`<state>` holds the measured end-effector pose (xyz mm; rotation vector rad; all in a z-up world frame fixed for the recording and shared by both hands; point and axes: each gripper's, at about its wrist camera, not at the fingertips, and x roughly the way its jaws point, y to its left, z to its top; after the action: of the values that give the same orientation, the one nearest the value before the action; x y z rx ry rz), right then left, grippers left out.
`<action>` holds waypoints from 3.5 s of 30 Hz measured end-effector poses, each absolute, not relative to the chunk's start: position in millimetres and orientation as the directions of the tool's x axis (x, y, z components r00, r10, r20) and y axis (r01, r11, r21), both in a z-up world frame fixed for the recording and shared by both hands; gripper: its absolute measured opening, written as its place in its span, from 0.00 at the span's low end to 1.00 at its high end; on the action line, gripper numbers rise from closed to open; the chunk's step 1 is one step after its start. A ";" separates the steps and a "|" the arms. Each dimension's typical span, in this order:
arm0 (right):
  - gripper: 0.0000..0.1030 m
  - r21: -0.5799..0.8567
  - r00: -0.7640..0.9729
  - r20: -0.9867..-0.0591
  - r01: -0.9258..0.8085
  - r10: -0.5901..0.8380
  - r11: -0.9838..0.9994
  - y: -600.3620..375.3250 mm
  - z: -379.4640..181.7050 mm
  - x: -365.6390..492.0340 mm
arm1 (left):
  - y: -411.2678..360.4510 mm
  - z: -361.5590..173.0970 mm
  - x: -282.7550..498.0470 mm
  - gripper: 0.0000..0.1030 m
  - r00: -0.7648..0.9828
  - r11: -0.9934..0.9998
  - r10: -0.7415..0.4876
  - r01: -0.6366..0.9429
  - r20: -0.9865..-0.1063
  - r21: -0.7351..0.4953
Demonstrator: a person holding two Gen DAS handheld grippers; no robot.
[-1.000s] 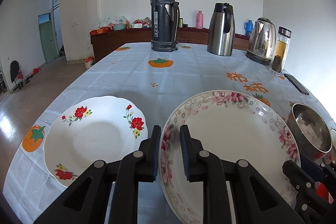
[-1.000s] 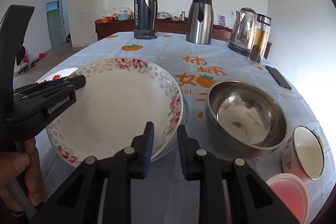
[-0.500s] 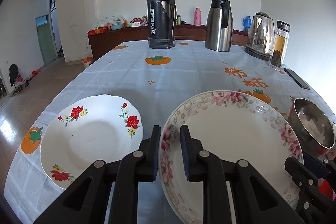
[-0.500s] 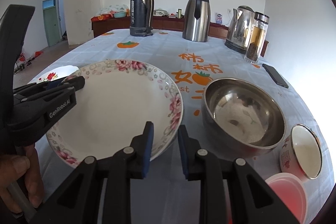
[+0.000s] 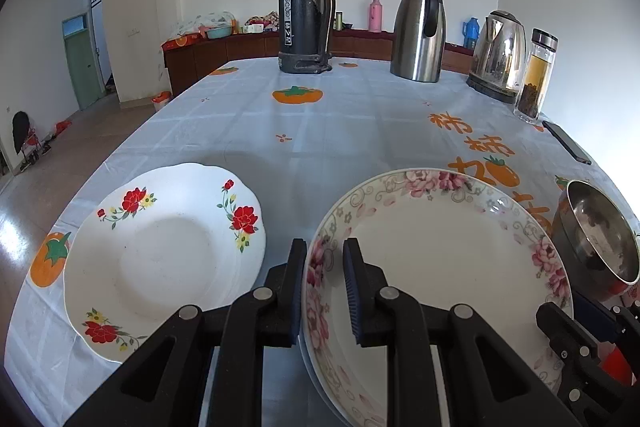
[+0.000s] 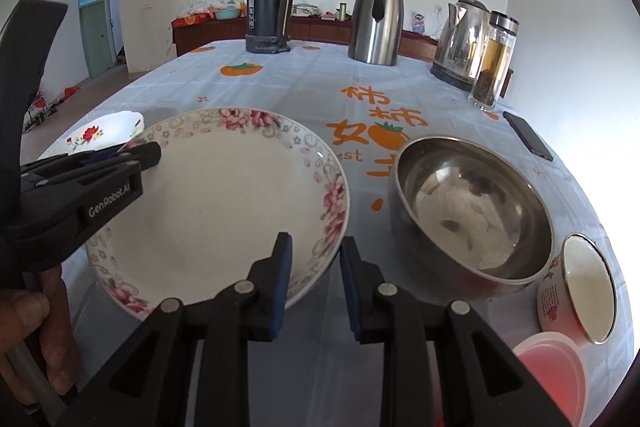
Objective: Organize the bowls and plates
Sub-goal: 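Lower the pink-floral plate onto the blue-and-white plate with the left tool, then open the left tool and release the pink-floral plate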
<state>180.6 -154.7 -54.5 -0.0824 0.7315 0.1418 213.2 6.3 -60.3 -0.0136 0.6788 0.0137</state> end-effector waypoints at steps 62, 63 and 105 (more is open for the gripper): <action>0.27 -0.035 0.736 -0.669 -0.165 0.100 0.986 -151.4 -56.4 180.9 | 8.7 -59.9 215.7 0.20 0.773 1.000 -0.001 -0.016 -0.634 -0.020; 0.27 -0.034 0.736 -0.669 -0.165 0.100 0.986 -151.2 -56.5 180.8 | 8.7 -60.0 215.7 0.20 0.773 1.000 0.000 -0.016 -0.634 -0.020; 0.61 -0.097 0.817 -0.567 -0.192 0.104 0.977 -142.8 -44.1 161.0 | 13.6 -57.3 208.1 0.62 0.806 0.998 0.028 -0.055 -0.591 -0.028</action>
<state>161.0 -142.8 -44.1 -0.1519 0.5942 0.1582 208.1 13.6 -57.3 -0.0440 0.6319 0.0445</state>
